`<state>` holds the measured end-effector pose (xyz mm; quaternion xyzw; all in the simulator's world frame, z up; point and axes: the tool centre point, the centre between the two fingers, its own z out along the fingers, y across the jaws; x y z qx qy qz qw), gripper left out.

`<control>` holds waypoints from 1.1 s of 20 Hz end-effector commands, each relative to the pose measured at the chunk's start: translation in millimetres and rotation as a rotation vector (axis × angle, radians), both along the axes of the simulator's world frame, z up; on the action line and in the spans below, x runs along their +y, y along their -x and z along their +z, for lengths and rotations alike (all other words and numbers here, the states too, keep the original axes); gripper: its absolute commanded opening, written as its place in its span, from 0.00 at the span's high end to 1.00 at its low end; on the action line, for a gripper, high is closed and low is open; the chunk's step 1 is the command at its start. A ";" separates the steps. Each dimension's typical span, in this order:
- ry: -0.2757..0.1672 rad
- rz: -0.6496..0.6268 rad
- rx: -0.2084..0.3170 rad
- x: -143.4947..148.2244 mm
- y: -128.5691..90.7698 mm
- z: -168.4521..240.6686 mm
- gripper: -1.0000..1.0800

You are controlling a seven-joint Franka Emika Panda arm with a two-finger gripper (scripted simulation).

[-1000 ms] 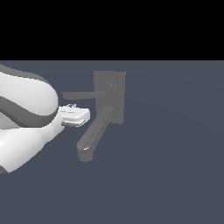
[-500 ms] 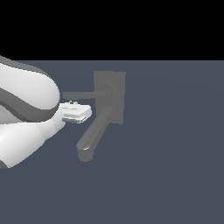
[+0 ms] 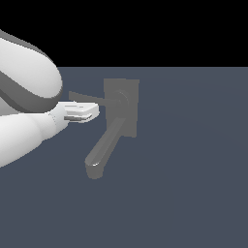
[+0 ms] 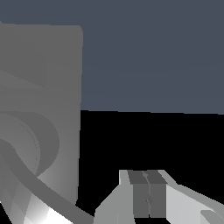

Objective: Turn on the faucet by rotating a designated handle.

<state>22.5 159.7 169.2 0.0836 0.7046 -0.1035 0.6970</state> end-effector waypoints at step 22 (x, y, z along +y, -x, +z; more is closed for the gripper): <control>-0.005 0.005 -0.008 -16.4 4.3 71.0 1.00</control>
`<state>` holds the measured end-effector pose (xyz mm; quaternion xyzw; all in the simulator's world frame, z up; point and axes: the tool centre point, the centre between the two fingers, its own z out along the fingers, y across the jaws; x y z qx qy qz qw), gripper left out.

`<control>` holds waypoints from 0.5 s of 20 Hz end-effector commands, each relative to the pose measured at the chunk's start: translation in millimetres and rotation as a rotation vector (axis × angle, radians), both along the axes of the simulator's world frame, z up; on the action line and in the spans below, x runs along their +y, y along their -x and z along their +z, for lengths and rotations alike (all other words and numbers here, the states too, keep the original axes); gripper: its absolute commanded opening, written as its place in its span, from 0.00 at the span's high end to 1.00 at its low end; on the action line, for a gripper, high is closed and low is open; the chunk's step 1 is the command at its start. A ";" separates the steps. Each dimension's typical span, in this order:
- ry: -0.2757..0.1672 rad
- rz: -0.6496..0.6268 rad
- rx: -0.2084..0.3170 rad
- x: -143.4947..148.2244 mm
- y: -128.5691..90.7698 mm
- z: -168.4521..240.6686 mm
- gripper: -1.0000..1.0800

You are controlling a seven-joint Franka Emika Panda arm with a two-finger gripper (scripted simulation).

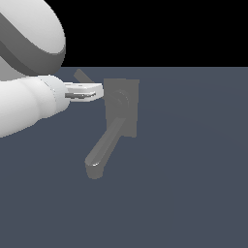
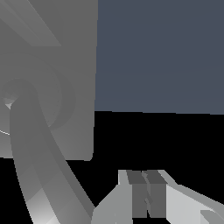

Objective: Turn on the faucet by rotating a designated handle.

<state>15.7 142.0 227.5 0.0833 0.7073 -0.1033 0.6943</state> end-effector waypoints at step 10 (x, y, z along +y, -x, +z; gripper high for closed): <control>-0.003 0.000 -0.003 -15.1 2.7 19.9 1.00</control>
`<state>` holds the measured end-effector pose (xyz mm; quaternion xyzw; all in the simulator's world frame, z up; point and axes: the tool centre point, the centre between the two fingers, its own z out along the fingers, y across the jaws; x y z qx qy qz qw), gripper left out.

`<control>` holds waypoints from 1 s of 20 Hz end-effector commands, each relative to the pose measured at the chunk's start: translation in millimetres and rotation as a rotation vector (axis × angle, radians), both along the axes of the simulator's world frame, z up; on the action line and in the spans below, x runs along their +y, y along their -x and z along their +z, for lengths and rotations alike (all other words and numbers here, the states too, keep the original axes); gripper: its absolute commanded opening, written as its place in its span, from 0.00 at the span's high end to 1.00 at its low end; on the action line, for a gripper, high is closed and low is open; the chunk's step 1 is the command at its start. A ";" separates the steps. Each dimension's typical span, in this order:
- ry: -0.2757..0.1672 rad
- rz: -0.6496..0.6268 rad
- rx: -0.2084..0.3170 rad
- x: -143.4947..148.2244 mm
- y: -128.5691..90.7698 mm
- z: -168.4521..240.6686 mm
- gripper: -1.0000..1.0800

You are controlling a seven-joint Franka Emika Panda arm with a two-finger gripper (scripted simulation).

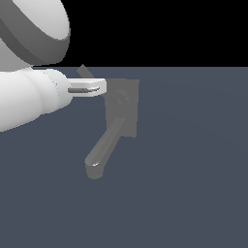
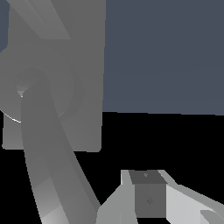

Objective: Turn on the faucet by rotating a designated handle.

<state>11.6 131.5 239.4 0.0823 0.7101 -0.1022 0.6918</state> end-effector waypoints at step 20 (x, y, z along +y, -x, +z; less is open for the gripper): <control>-0.002 0.000 0.004 -40.8 12.1 34.5 1.00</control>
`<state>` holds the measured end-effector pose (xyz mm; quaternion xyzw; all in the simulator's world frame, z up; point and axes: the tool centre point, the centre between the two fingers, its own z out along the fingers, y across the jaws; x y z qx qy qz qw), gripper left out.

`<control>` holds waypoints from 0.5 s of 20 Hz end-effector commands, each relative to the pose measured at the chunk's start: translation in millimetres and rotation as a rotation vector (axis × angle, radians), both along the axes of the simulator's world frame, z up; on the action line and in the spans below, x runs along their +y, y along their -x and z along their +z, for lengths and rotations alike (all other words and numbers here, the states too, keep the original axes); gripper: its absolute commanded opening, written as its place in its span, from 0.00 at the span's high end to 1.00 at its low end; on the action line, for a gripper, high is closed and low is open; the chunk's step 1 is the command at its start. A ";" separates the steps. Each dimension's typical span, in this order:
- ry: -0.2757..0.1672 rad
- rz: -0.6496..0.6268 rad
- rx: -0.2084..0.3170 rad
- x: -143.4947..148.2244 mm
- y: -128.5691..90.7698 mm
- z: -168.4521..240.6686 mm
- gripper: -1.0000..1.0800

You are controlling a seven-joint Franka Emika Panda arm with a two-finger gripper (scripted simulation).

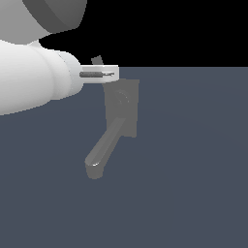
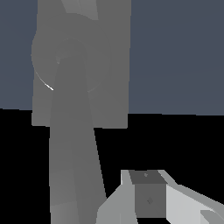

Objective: Turn on the faucet by rotating a designated handle.

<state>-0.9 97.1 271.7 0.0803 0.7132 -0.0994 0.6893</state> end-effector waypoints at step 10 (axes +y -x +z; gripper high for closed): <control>-0.001 -0.005 -0.017 -36.7 5.3 16.9 1.00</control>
